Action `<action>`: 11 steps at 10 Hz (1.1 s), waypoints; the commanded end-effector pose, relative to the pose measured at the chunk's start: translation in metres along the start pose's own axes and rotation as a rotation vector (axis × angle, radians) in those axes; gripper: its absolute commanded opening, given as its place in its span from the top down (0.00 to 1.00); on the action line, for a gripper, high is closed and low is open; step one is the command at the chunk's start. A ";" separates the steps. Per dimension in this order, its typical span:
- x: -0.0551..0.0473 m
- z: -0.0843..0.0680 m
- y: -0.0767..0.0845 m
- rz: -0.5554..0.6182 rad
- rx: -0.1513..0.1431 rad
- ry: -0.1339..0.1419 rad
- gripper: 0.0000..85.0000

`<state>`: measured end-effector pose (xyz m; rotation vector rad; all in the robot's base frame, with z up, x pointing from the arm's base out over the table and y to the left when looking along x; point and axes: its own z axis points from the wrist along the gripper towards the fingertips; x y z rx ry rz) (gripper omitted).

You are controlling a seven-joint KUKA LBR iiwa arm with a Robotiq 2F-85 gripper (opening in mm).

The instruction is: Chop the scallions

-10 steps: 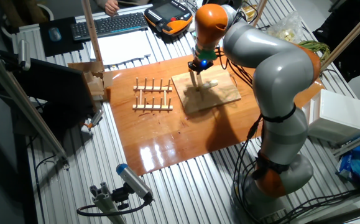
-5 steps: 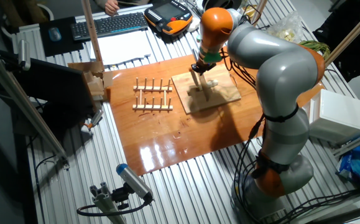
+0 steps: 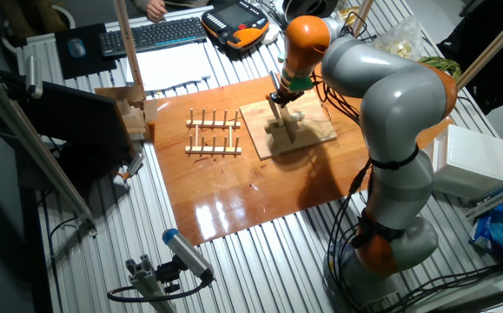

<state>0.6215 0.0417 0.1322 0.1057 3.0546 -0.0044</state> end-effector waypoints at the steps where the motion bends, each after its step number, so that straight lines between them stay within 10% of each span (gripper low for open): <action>1: 0.001 0.003 -0.002 -0.002 -0.005 -0.003 1.00; 11: 0.004 0.016 -0.001 -0.014 0.010 -0.013 1.00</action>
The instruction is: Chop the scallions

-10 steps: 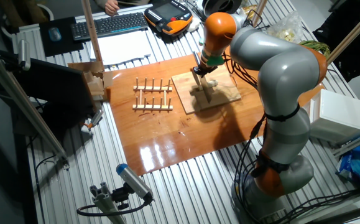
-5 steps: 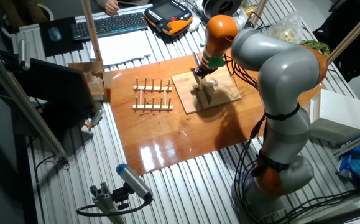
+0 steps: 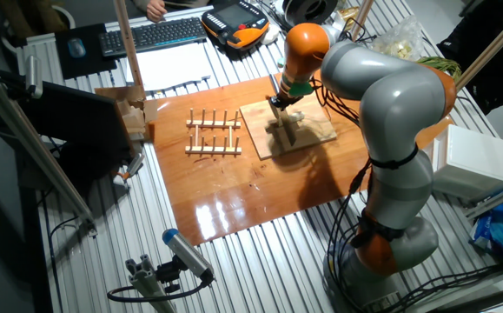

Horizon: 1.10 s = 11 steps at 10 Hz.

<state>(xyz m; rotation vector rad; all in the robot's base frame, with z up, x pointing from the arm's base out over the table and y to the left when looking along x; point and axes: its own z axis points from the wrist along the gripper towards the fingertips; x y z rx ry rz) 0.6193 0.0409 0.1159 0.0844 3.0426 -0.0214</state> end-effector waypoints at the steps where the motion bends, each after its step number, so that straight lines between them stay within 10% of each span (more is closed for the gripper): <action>1: 0.001 0.001 0.000 -0.002 0.001 -0.001 1.00; 11: 0.005 0.017 -0.001 -0.002 0.005 -0.023 1.00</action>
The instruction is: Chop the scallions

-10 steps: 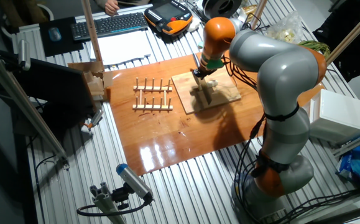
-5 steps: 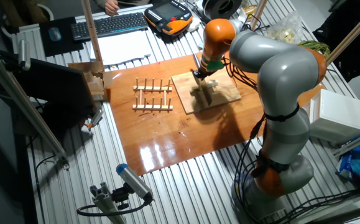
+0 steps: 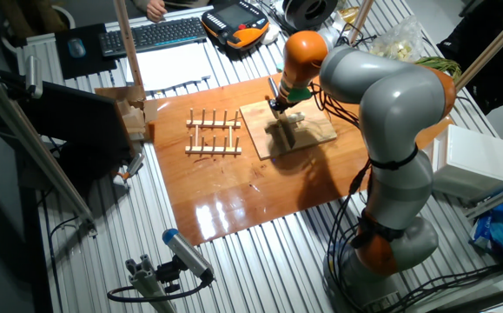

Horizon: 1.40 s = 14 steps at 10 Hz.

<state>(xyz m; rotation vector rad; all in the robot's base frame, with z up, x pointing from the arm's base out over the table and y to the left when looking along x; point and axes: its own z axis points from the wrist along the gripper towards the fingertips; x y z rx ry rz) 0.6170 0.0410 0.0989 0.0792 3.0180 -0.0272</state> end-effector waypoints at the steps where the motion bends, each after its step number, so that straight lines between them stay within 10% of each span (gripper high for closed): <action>1: 0.001 0.002 -0.001 0.001 0.000 0.000 1.00; 14: 0.029 0.012 0.005 0.033 -0.021 -0.020 1.00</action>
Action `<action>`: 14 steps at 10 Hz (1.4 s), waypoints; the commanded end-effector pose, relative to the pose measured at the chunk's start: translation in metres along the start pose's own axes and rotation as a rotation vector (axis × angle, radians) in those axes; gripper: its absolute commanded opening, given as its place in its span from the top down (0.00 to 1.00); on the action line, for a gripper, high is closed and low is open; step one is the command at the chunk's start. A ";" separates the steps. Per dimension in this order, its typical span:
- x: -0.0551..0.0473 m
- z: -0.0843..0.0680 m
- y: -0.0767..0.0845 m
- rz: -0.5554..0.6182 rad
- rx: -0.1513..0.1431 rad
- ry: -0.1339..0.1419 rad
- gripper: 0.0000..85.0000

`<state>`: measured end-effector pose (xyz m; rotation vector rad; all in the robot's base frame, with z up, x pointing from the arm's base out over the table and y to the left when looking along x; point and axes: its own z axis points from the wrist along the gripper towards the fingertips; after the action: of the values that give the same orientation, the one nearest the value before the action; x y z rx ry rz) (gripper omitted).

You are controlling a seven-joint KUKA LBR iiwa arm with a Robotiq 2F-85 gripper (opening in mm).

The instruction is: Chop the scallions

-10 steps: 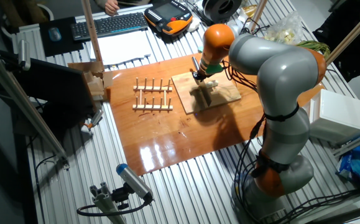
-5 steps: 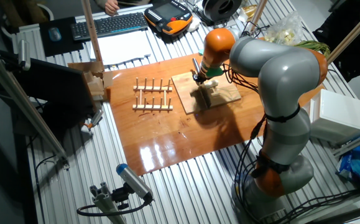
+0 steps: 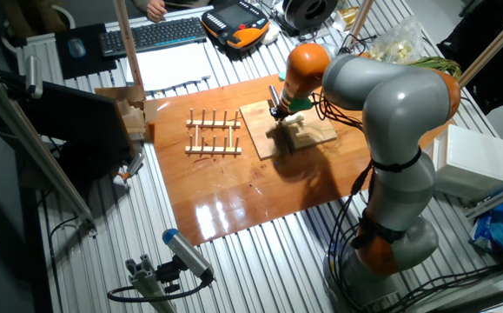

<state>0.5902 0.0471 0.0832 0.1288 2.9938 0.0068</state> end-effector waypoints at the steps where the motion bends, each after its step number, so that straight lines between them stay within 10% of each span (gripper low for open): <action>1: 0.001 0.003 0.002 0.005 0.001 -0.004 1.00; 8: -0.041 0.003 -0.001 0.001 0.011 -0.008 1.00; 14: -0.033 -0.031 0.002 0.029 0.001 0.034 1.00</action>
<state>0.6184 0.0451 0.1195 0.1717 3.0254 0.0080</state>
